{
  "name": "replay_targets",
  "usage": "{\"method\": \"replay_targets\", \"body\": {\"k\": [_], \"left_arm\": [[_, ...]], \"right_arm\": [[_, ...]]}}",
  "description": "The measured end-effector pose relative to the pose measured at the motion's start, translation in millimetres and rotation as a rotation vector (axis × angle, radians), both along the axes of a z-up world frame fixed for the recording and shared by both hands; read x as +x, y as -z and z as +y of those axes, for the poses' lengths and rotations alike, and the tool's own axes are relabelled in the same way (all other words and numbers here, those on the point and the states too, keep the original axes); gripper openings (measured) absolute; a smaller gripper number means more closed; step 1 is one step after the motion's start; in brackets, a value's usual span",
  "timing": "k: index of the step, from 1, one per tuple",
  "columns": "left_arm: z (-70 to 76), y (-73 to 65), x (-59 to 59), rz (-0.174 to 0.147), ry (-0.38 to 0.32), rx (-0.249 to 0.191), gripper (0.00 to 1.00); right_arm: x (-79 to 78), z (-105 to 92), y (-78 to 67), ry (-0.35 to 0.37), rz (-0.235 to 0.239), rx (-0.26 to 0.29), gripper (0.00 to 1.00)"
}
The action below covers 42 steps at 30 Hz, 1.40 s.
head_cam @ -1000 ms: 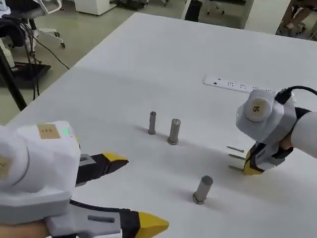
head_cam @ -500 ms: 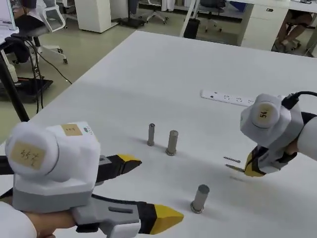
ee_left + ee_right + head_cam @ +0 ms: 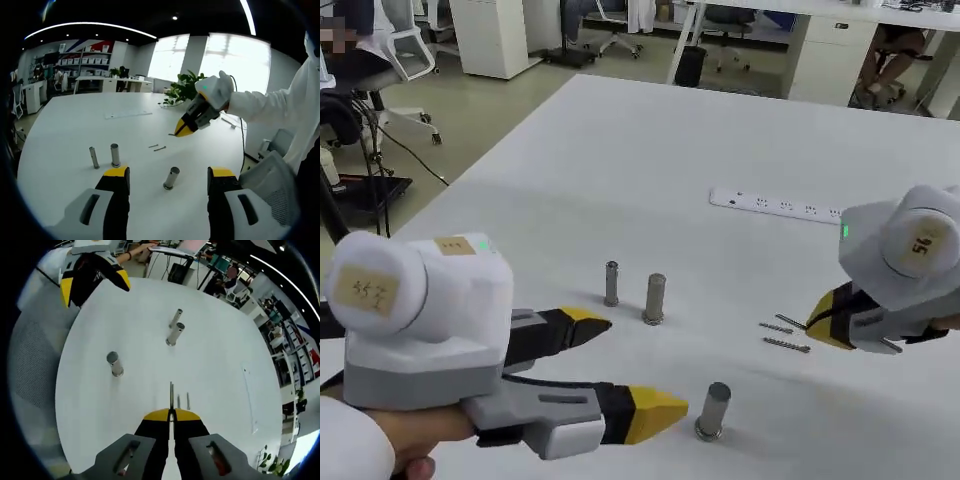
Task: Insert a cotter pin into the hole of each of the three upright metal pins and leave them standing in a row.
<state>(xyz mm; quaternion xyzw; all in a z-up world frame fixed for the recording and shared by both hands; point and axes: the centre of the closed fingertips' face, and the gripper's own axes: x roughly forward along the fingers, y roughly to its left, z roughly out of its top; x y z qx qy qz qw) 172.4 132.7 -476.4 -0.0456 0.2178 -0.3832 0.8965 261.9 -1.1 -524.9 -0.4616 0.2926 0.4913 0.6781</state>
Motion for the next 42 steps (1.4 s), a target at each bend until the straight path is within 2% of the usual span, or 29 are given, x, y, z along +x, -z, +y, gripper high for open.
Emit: {"method": "replay_targets", "body": {"k": [3,6,10,12,15,16,20,23,27,31,37,42], "left_arm": [[-2.5,-7.6,4.7,-0.015,0.001,-0.029,0.54],[-4.5,-11.7,10.4,-0.014,-0.007,-0.051,0.54],[-8.9,-14.2,16.0,-0.018,0.001,-0.046,0.53],[-12.0,-16.1,18.1,-0.035,0.010,-0.043,0.51],[-16.2,-16.9,20.9,-0.032,0.016,-0.043,0.48],[-18.2,-17.7,21.7,-0.035,0.022,-0.043,0.47],[-25.0,-21.5,23.4,-0.048,0.044,-0.042,0.42],[-31.6,-25.1,24.9,-0.051,0.060,-0.054,0.38],[-37.4,-23.8,26.7,-0.037,0.075,-0.057,0.35],[-43.1,-24.3,26.0,-0.037,0.096,-0.051,0.32],[-55.0,-28.5,23.2,-0.042,0.132,-0.050,0.26],[-57.6,-28.5,23.8,-0.043,0.141,-0.050,0.20]], "right_arm": [[-4.2,-1.1,-7.7,0.006,-0.046,0.019,0.00],[-10.7,0.1,-12.3,-0.001,-0.086,0.028,0.00],[-16.8,7.6,-20.8,0.003,-0.134,0.074,0.00],[-20.2,11.6,-24.7,-0.007,-0.165,0.083,0.00],[-26.6,18.8,-30.2,-0.015,-0.189,0.112,0.00],[-28.0,22.5,-32.8,-0.023,-0.212,0.121,0.00],[-37.3,30.2,-37.0,-0.035,-0.234,0.140,0.00],[-42.2,35.5,-39.8,-0.057,-0.284,0.133,0.00],[-48.2,41.3,-42.5,-0.068,-0.318,0.135,0.00],[-53.0,45.8,-46.6,-0.082,-0.364,0.132,0.00],[-55.6,53.4,-53.7,-0.125,-0.454,0.096,0.00],[-60.1,60.8,-57.7,-0.137,-0.465,0.106,0.00]]}}
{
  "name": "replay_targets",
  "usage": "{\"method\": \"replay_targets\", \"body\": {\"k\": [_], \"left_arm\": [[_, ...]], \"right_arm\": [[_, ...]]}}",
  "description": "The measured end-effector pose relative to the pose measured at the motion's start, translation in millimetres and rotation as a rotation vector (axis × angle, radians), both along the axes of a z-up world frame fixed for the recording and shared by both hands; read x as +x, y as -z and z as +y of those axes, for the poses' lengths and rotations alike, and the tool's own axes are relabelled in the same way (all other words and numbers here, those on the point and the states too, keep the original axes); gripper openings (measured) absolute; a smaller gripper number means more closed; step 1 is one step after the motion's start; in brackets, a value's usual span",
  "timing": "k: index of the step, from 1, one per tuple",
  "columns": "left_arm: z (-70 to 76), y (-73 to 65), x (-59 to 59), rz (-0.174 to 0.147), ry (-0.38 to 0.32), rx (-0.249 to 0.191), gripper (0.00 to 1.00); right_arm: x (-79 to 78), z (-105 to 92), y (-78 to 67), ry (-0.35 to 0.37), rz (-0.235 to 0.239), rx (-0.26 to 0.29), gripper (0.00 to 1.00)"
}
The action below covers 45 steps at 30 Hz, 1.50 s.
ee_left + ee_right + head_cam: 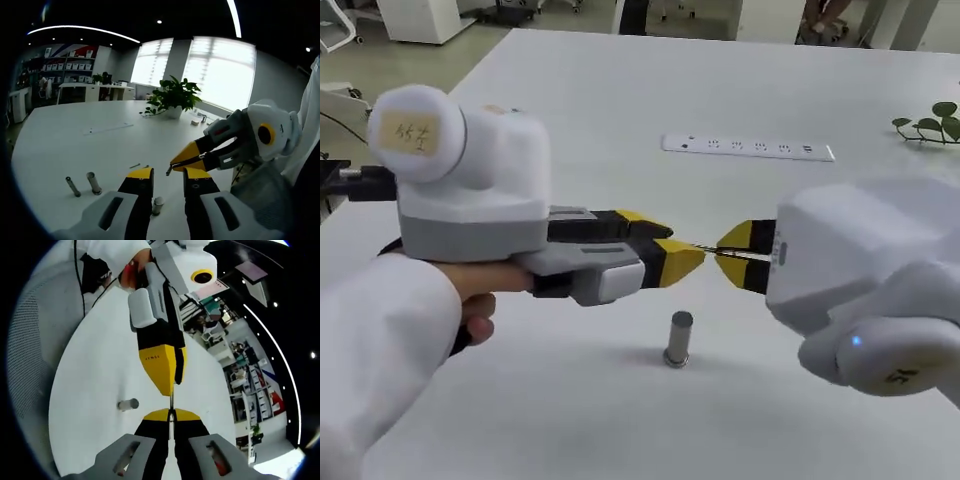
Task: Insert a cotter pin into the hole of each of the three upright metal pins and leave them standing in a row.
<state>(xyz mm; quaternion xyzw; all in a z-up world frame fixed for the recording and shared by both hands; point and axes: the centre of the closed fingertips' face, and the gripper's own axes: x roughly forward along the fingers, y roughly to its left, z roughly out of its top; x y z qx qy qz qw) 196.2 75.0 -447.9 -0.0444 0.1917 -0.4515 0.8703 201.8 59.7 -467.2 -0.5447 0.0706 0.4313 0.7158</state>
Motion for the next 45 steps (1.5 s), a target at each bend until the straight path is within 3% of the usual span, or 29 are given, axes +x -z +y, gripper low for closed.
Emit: {"method": "replay_targets", "body": {"k": [5,12,25,28,36,39,45], "left_arm": [[-2.1,0.2,-0.2,0.005,0.030,0.007,0.10],[-2.2,3.6,-0.5,0.014,0.055,0.030,0.04],[-1.0,9.2,-0.6,0.012,0.062,0.052,0.01],[-0.8,10.5,-1.8,0.020,0.066,0.052,0.00],[6.5,24.1,-7.2,0.055,0.079,0.105,0.00],[9.2,24.6,-8.3,0.081,0.066,0.089,0.00],[9.6,24.9,-9.3,0.062,0.059,0.113,0.00]], "right_arm": [[-2.6,4.4,-3.0,-0.016,-0.009,-0.001,0.00],[-3.4,5.3,-3.1,-0.012,-0.001,0.010,0.00],[-5.1,11.5,1.1,-0.025,0.007,-0.005,0.00],[-5.8,12.8,2.7,-0.030,0.010,-0.009,0.00],[-8.7,20.8,9.0,-0.049,0.036,0.010,0.00],[-10.2,23.0,10.4,-0.059,0.041,0.011,0.00],[-10.3,24.5,11.4,-0.066,0.050,0.015,0.00]]}}
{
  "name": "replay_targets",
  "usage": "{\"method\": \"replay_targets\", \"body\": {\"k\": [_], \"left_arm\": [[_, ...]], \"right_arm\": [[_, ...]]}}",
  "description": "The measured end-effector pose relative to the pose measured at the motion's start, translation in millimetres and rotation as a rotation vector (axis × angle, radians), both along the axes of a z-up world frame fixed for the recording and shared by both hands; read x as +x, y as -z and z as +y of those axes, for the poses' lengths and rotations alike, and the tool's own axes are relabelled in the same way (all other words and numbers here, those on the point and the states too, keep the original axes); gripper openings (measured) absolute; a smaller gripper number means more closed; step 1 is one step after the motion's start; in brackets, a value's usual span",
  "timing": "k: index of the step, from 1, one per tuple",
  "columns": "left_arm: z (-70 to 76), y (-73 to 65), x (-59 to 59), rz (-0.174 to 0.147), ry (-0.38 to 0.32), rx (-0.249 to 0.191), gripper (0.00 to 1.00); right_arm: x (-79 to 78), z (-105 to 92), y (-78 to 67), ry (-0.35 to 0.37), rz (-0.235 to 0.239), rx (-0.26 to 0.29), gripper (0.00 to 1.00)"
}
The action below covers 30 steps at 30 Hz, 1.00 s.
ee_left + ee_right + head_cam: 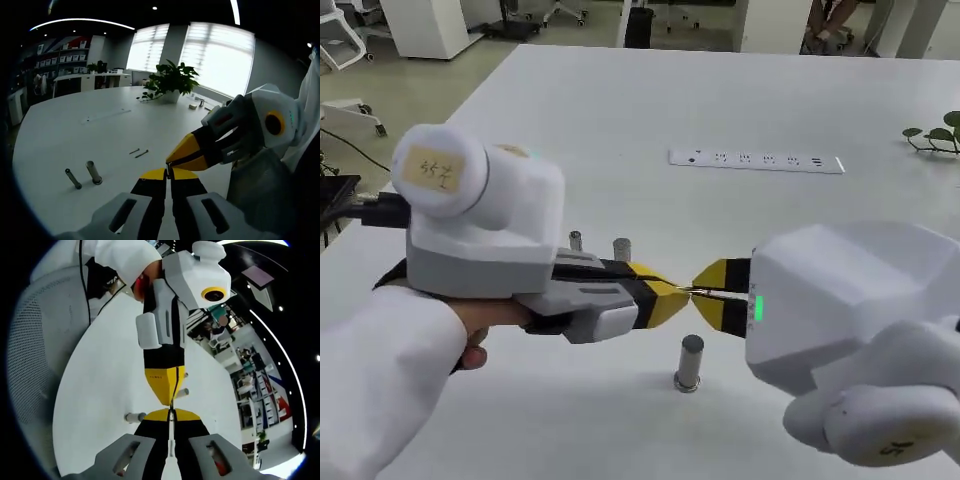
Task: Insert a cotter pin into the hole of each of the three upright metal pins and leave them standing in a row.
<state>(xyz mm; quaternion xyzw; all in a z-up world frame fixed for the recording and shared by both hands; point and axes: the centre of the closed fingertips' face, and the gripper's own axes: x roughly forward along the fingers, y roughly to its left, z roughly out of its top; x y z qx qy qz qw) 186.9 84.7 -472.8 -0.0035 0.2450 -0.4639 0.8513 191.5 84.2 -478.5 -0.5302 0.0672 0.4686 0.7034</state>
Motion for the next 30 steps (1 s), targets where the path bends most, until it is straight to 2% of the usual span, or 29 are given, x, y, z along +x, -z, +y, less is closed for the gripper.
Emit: {"method": "replay_targets", "body": {"k": [4,6,8,15,19,21,22,23,25,30], "left_arm": [[-1.1,-0.1,0.2,0.016,-0.009,-0.009,0.00],[-2.4,-0.6,0.1,0.006,-0.002,-0.005,0.00],[-3.3,-0.4,-0.1,0.012,-0.003,-0.004,0.00],[-4.4,-1.0,0.0,0.038,-0.021,-0.013,0.00],[-4.8,-1.4,-2.0,0.038,-0.016,-0.016,0.00],[-5.5,-0.2,-4.0,0.044,-0.011,-0.011,0.00],[-5.5,0.9,-4.3,0.040,-0.012,-0.002,0.00],[-5.4,1.7,-4.8,0.032,-0.010,0.010,0.00],[-5.4,1.3,-5.3,0.029,-0.012,0.007,0.00],[-2.9,0.9,-7.2,0.020,-0.009,0.014,0.00]], "right_arm": [[0.2,-1.3,-0.1,0.002,0.005,0.002,0.00],[0.2,-2.3,-0.4,0.011,0.020,0.012,0.00],[0.5,-3.4,-0.1,0.017,0.041,0.029,0.00],[0.0,-4.1,-0.5,0.002,0.052,0.039,0.00],[-2.1,-2.9,-1.2,-0.001,0.068,0.061,0.00],[-2.9,-0.8,-2.2,-0.008,0.064,0.068,0.07],[-2.7,-0.9,-2.0,-0.005,0.064,0.064,0.14],[-2.8,-1.1,-1.8,-0.008,0.061,0.058,0.16],[-2.4,-2.5,-1.1,-0.006,0.071,0.061,0.17],[-3.7,-9.3,-0.3,0.007,0.137,0.110,0.21]]}}
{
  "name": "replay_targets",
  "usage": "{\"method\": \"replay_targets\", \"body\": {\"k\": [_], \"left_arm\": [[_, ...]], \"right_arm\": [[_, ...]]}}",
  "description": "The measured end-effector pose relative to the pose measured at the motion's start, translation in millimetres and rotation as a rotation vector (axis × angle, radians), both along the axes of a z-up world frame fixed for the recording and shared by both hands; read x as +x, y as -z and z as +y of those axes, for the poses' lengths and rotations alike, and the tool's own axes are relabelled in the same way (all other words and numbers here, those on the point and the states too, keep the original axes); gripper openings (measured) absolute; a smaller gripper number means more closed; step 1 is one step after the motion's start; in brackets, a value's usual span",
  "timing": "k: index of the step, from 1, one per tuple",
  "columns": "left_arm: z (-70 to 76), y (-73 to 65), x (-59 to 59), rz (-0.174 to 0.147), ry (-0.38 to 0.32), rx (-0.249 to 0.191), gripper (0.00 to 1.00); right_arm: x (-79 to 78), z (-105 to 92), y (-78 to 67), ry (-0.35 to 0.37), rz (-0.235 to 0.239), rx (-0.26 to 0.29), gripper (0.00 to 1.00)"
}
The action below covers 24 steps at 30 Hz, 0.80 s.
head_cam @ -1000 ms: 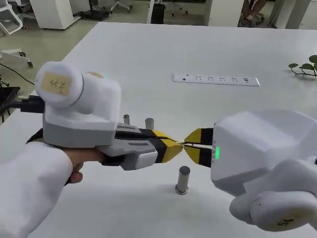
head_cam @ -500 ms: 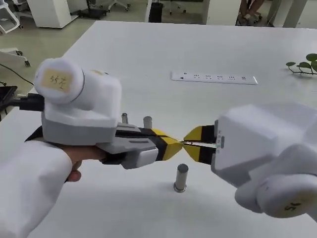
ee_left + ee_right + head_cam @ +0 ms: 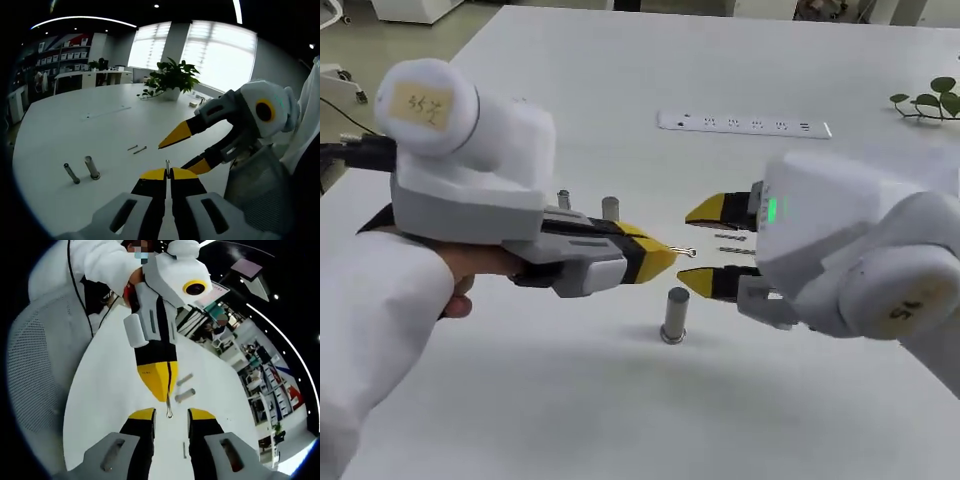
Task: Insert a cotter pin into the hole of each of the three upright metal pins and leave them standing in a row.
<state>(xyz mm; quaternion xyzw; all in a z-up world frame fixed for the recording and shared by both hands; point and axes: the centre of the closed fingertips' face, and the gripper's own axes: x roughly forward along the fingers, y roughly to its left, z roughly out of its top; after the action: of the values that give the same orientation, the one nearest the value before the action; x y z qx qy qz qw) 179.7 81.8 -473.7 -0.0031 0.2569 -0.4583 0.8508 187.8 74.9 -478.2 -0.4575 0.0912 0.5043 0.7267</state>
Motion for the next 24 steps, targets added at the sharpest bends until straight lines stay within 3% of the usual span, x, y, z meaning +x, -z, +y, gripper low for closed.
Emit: {"method": "replay_targets", "body": {"k": [3,6,10,12,15,17,18,20,24], "left_arm": [[2.4,-1.3,-0.8,-0.016,0.007,0.008,0.00],[3.5,-4.0,-3.5,-0.049,0.034,0.016,0.00],[1.9,-7.4,-8.5,-0.082,0.070,0.022,0.00],[0.3,-9.8,-11.0,-0.084,0.077,0.024,0.00],[-6.3,-15.4,-20.1,-0.116,0.123,0.039,0.00],[-8.4,-17.7,-23.6,-0.122,0.137,0.042,0.00],[-8.5,-18.0,-24.1,-0.123,0.138,0.043,0.00],[-7.7,-18.8,-24.0,-0.119,0.149,0.020,0.00],[-8.1,-20.9,-26.9,-0.130,0.178,0.010,0.00]], "right_arm": [[-3.8,-4.0,3.7,0.009,0.088,0.040,0.26],[-5.9,-8.1,3.5,0.036,0.218,0.124,0.28],[-6.3,-13.4,3.7,0.061,0.361,0.194,0.27],[-17.4,-12.0,3.8,0.019,0.496,0.233,0.26],[-25.8,-10.3,-5.3,-0.024,0.645,0.328,0.26],[-28.4,-12.0,-10.6,-0.050,0.702,0.352,0.26],[-29.2,-11.8,-11.5,-0.054,0.708,0.356,0.25],[-32.6,-11.3,-15.3,-0.071,0.769,0.379,0.22],[-33.3,-13.6,-16.0,-0.105,0.825,0.387,0.19]]}}
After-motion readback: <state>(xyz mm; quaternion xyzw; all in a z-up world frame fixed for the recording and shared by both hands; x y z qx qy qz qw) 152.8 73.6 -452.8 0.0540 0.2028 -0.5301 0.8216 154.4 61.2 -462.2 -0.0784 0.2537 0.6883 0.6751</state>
